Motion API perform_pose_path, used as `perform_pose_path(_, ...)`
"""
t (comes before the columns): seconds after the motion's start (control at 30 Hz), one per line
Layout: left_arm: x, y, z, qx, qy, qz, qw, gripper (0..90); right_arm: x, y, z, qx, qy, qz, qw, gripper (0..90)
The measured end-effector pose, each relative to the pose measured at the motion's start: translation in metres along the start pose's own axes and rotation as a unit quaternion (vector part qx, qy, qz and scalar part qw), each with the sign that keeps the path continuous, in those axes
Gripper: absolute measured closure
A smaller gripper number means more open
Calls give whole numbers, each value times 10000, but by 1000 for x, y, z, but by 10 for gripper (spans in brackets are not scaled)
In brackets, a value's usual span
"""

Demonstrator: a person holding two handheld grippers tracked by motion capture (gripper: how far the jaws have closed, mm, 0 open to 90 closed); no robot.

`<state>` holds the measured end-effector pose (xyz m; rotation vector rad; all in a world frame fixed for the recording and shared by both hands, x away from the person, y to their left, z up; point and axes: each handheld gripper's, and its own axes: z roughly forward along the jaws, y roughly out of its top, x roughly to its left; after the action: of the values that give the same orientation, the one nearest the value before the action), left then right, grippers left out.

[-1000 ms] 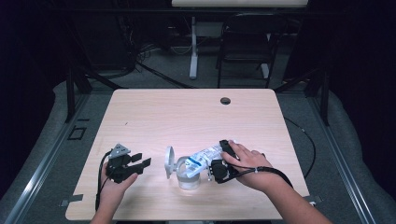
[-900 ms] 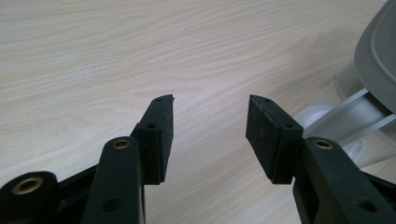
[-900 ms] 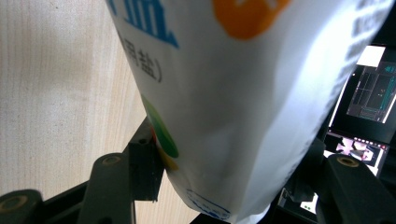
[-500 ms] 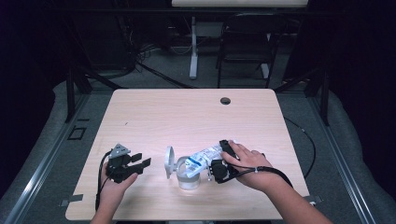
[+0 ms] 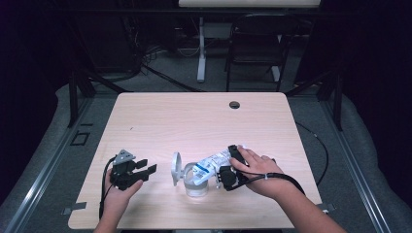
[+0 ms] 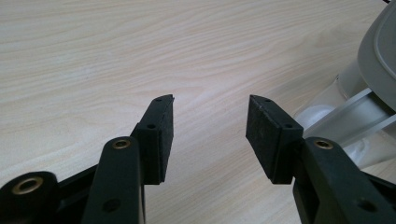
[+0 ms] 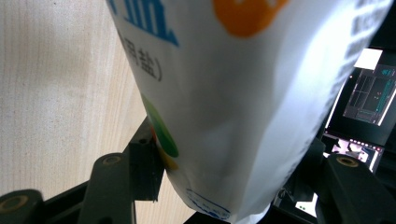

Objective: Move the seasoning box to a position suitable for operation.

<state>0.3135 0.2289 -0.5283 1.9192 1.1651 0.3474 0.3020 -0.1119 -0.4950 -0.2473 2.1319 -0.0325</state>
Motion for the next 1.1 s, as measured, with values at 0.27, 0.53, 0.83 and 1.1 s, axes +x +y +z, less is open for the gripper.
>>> perform_pose_path(0.27,0,0,0,-12,5,-17,10000,520,0,0,0,-3,-1,-8,10000,422)
perform_pose_path(0.53,1,0,-1,-1,4,-25,10000,520,-2,1,-1,66,-21,-97,9999,422)
perform_pose_path(0.83,0,0,0,-3,4,-22,10000,520,-2,1,-1,25,-38,-101,9999,423)
perform_pose_path(1.1,0,0,0,-6,6,-18,10000,520,-2,1,-1,21,-35,-116,9999,423)
